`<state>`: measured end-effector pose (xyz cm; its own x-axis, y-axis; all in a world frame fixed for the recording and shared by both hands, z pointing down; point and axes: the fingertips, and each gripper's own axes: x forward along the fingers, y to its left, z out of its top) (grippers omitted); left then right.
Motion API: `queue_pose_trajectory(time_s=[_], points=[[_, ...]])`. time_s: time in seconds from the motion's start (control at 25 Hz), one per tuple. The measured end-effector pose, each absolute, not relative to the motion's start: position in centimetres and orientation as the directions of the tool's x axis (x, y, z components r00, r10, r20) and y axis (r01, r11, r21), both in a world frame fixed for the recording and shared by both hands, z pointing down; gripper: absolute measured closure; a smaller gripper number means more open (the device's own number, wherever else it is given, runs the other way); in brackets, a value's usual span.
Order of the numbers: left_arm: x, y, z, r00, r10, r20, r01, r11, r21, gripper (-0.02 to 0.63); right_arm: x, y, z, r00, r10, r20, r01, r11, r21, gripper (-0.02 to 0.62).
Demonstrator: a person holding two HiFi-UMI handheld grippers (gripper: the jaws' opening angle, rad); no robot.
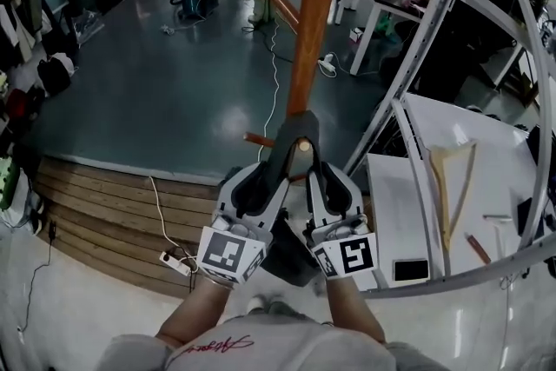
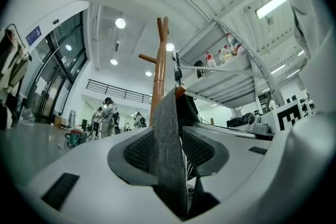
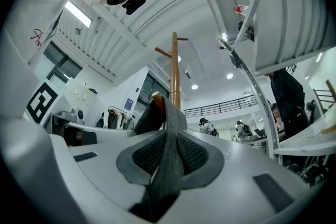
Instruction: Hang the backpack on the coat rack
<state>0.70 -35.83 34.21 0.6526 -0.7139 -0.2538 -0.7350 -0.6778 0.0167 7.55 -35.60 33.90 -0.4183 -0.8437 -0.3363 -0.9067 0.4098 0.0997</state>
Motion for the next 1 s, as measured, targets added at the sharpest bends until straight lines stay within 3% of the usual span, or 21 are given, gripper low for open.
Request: queue_pose_trajectory(time_s=[0.32,0.56,1.0], points=[[0.3,-35.1,36.3,0.659,-0.722,-0.211,-0.732,-0.680,0.039,0.439,8.0,-33.8,35.3,-0.392,-0.857,-0.334,-0.915,0.401,0.044,0.538],[-0.4,-31.5,36.4,0.629,-0.749,-0.207,-0.756,-0.651,0.059,0.552,7.0,-29.5,34.9,-0.432,-0.838,-0.334,-0.896,0.441,0.054,0.540],[1.7,-16.7,35.7,0.559,-0.796,-0.233,-0.804,-0.589,0.085,0.588,7.1,-15.3,35.7,-0.543,-0.791,-0.282,-0.836,0.541,0.093,0.550]])
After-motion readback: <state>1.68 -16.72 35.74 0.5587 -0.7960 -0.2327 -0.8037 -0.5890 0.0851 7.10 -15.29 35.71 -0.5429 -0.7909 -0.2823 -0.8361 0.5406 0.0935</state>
